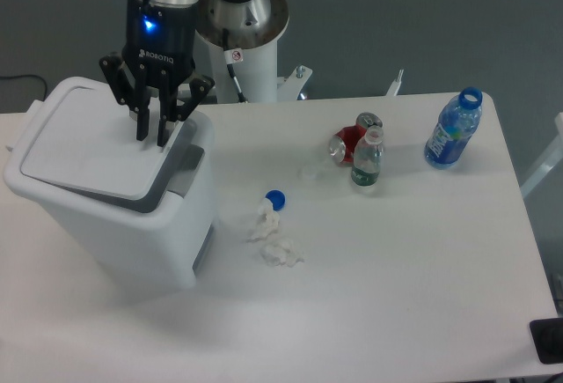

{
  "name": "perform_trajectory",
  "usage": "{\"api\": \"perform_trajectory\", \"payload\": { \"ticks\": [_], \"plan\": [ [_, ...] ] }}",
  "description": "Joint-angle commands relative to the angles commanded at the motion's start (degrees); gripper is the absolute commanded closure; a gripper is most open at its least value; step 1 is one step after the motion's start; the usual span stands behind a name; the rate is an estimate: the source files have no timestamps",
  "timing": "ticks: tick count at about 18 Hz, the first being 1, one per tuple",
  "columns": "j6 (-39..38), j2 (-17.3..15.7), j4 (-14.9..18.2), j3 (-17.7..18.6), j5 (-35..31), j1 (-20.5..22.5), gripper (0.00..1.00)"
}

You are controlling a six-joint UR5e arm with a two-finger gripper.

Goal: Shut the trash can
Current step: 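Push the lid down with the gripper until it shuts, then press the gripper on the closed lid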

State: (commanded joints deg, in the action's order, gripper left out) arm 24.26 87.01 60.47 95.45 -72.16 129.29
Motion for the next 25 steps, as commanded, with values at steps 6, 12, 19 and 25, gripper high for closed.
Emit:
{"api": "perform_trajectory", "payload": {
  "ticks": [6,12,19,25],
  "plan": [
    [0.35,0.44,-0.09,0.26,0.0,0.0,0.67],
    [0.44,0.96,-0.09,0.26,0.0,0.0,0.67],
    [0.44,1.58,-0.09,0.26,0.0,-0.09,0.67],
    [0.44,2.37,-0.17,0.26,0.0,-0.09,0.67]
  ]
}}
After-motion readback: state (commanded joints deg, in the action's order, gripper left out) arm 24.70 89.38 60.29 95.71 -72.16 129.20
